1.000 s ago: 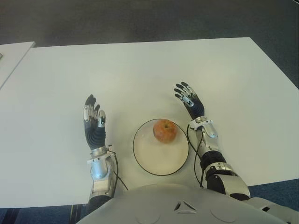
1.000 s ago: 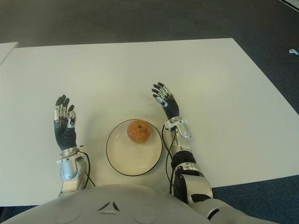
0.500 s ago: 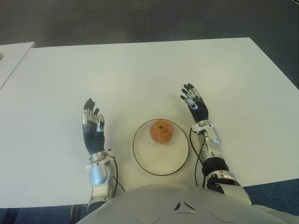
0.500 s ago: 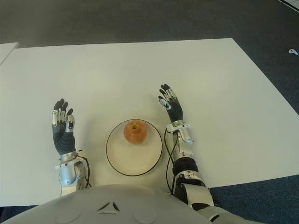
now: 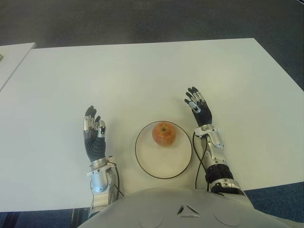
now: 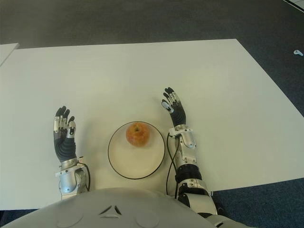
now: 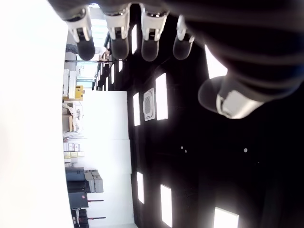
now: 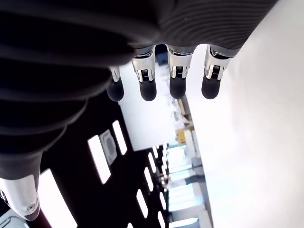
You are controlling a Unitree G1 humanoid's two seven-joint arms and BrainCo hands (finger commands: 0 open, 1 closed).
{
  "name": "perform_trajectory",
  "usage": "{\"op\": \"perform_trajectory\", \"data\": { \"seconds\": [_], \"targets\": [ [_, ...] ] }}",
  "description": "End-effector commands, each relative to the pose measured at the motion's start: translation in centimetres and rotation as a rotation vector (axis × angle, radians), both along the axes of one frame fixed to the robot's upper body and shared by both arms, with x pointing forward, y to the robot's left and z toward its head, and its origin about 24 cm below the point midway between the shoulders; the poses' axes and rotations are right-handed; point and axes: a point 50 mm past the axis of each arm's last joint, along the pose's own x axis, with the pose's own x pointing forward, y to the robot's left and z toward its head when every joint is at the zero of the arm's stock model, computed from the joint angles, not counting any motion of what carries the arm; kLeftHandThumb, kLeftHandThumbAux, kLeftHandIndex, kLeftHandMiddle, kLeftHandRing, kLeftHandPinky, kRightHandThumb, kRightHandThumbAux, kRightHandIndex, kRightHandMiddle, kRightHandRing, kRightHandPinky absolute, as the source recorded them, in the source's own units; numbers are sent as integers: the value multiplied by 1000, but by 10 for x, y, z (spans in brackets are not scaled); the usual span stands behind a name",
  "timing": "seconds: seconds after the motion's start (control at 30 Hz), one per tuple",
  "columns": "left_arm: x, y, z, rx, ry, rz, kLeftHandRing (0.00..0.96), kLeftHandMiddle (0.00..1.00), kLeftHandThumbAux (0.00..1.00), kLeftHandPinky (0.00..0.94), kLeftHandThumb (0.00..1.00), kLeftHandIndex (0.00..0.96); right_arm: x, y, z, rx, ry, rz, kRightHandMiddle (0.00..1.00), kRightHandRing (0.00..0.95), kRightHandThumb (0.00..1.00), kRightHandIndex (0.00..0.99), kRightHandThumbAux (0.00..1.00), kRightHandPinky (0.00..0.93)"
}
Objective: Put the apples into the plate.
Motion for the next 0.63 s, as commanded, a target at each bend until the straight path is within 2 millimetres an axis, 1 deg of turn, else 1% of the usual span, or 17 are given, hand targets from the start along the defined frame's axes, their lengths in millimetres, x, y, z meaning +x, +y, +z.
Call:
{"op": "perform_trajectory", "data": {
  "seconds": [0.03, 0.2, 0.33, 0.4, 0.47, 0.63],
  "targets": [
    [-25, -5, -27, -10, 192, 10, 0, 0, 471, 0, 53, 0, -10, 5, -12, 11, 61, -10, 0, 0, 269, 0, 598, 0],
    [-18, -7, -27, -15, 209, 3, 0, 0, 473, 0, 51, 2, -12, 6, -12, 25, 58, -27, 0, 0, 274, 0, 596, 0],
    [-7, -13, -23, -1, 216, -9, 0, 0, 471, 0, 52, 12, -14, 6, -12, 32, 60, -42, 0, 0, 277, 0, 592, 0],
    [5, -33, -8, 29, 194, -39, 0, 0, 472, 0, 61, 16, -16, 3, -12, 33, 59, -52, 0, 0, 277, 0, 590, 0],
    [6, -38, 0, 46, 188, -47, 0, 0, 479, 0, 70, 19, -17, 2, -12, 35, 59, -59, 0, 0, 278, 0, 588, 0],
    [0, -36, 3, 42, 210, -70, 0, 0, 511, 0, 94, 24, -19, 0, -12, 47, 60, -78, 0, 0, 285, 0, 583, 0]
  ]
}}
